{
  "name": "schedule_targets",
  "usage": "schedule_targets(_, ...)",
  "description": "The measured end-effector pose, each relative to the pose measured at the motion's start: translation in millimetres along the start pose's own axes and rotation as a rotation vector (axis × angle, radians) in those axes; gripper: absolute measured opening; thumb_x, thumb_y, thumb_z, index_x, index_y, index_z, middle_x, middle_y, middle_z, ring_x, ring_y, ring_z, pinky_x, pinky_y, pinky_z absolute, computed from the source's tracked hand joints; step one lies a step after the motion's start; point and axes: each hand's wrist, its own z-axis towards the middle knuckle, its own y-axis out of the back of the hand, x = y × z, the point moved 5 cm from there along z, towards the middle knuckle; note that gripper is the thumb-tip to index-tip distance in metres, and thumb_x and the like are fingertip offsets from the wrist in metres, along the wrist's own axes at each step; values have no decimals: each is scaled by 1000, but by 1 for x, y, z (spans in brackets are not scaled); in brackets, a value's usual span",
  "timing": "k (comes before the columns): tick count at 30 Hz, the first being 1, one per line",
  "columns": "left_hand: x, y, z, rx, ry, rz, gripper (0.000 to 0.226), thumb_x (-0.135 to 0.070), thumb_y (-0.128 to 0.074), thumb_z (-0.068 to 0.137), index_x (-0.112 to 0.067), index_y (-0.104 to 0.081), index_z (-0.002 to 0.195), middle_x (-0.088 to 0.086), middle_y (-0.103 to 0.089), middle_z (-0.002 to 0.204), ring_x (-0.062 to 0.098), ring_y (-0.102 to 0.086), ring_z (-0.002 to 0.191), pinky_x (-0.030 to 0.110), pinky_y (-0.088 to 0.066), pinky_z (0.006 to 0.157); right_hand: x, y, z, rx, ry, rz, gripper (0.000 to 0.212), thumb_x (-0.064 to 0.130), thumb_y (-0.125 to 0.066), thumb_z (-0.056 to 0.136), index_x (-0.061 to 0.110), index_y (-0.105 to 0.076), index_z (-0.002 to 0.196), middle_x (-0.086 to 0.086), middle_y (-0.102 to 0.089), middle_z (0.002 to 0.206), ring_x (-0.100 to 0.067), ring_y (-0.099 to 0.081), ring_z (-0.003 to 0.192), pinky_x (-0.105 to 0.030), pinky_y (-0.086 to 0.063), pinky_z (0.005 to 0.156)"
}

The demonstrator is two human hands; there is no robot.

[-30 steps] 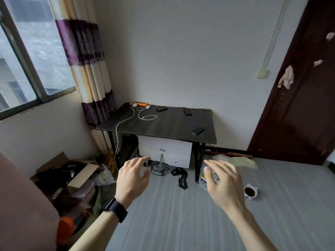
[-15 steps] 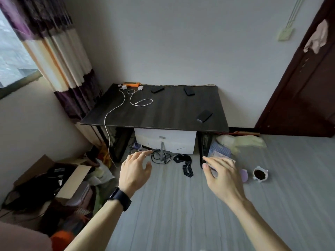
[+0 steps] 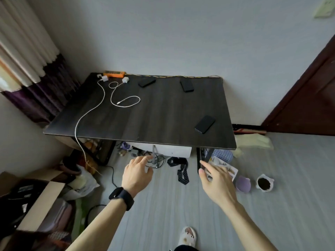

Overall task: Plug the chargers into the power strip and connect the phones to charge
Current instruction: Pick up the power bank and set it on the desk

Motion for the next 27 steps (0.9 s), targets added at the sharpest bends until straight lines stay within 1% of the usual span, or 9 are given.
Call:
schedule_targets(5, -12, -33, 62, 95, 29, -11, 46, -28, -57, 91, -30, -55, 137, -1, -61, 129, 27, -51, 123, 37, -41, 101, -31, -36, 59, 246, -116, -17, 38, 39, -49, 101, 31, -58, 137, 4, -68, 131, -24, -58, 124, -37, -44, 102)
schedule_targets(7, -14, -50, 96, 148, 31, -22, 47, -29, -57, 91, -30, -54, 138, -2, -59, 132, 26, -50, 125, 37, -40, 102, -48, -57, 86, 335, -205, -20, 43, 44, -44, 101, 33, -52, 142, 4, -64, 136, -24, -54, 129, -37, -45, 104)
schedule_targets(12, -5, -84, 179, 295, -8, 29, 54, -30, -56, 91, -29, -48, 144, 1, -44, 151, 26, -39, 139, 39, -34, 113, -74, -106, 150, 458, -448, -38, 59, 48, -47, 99, 19, -39, 150, -7, -57, 144, -30, -54, 130, -39, -47, 101)
schedule_targets(16, 17, -108, 243, 436, -30, 120, 61, -41, -50, 96, -32, -31, 153, 5, -22, 164, 29, -18, 151, 48, -20, 121, -88, -137, 204, 440, -719, 8, 70, 51, -51, 96, 12, -34, 152, -15, -46, 151, -35, -49, 134, -44, -41, 105)
schedule_targets(20, 42, -131, 296, 549, -66, 205, 61, -49, -41, 99, -40, -18, 155, 2, -9, 167, 30, -6, 153, 58, -8, 122, -102, -163, 258, 330, -956, 43, 79, 56, -58, 92, 10, -33, 151, -17, -38, 154, -38, -48, 133, -49, -45, 103)
schedule_targets(22, 61, -142, 312, 596, -93, 259, 62, -52, -37, 99, -45, -10, 155, -1, 0, 168, 31, -1, 154, 62, -6, 121, -110, -173, 283, 278, -1041, 21, 82, 62, -59, 89, 8, -38, 148, -18, -41, 149, -39, -51, 129, -46, -48, 98)
schedule_targets(24, 79, -150, 320, 613, -124, 314, 64, -54, -33, 100, -49, 0, 154, -4, 9, 167, 29, 5, 154, 66, -5, 119, -116, -181, 307, 236, -1102, -32, 84, 67, -58, 86, 7, -42, 142, -19, -42, 145, -40, -51, 125, -44, -49, 87)
schedule_targets(26, 92, -157, 317, 618, -156, 348, 65, -56, -29, 100, -53, 12, 151, -7, 18, 166, 26, 11, 154, 69, -6, 117, -120, -186, 327, 202, -1173, -67, 88, 71, -60, 83, 7, -41, 141, -20, -40, 144, -41, -49, 124, -41, -46, 78)
schedule_targets(27, 96, -159, 315, 619, -157, 355, 66, -58, -26, 100, -54, 17, 148, -9, 22, 165, 24, 13, 153, 70, -6, 115, -121, -188, 334, 190, -1211, -70, 91, 70, -62, 82, 7, -38, 142, -20, -38, 145, -41, -48, 124, -42, -46, 78)
